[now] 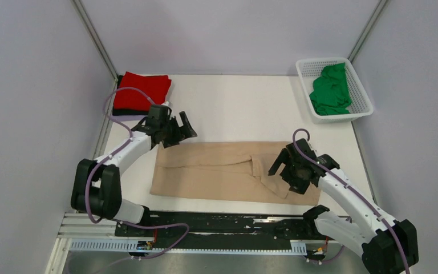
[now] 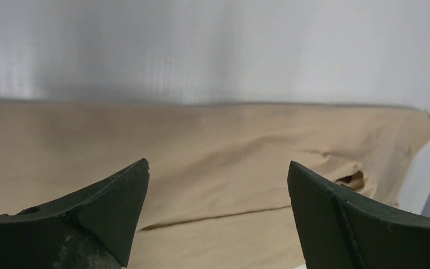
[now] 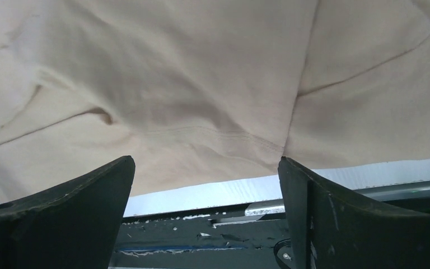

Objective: Fold and stack the t-shirts
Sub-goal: Rotate the tshirt 90 degrees

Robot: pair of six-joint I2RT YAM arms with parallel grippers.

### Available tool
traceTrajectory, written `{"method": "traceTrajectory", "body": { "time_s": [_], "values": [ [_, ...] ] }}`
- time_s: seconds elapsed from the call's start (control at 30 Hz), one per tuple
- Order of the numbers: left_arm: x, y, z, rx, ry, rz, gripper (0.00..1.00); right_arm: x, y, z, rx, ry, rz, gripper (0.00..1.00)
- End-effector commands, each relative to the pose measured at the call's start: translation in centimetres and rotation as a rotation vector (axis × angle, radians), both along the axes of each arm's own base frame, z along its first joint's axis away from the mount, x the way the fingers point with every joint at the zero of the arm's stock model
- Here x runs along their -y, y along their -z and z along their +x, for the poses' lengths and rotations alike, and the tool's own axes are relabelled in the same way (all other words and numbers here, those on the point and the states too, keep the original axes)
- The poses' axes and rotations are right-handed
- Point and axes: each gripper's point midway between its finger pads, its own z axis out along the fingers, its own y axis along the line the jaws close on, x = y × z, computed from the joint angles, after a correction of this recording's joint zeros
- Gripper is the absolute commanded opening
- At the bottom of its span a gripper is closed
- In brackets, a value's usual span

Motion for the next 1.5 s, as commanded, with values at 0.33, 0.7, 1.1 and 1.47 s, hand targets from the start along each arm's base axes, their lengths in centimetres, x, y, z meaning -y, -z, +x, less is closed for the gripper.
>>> {"method": "traceTrajectory", "body": {
  "time_s": [0.33, 0.7, 1.1, 1.47],
  "values": [
    [3.7, 8.5, -5.0, -0.23, 0.263, -0.078, 1.0, 2.6, 6.9, 6.5, 0.057, 0.235, 0.08, 1.0],
    [6.4, 6.0, -9.3, -0.203, 0.319, -0.064, 1.0, 3.7, 6.0, 29.6, 0.258, -0.035, -0.085, 1.0],
    [16.9, 7.6, -13.9, -0.287, 0.592, -0.258, 1.0, -5.0, 4.8, 46.8, 0.543, -0.35, 0.157, 1.0],
    [14.4, 4.5, -17.0, -0.315, 0.691, -0.127, 1.0, -3.0, -4.7, 50.8, 0.805, -0.436, -0.006, 1.0]
  ]
}}
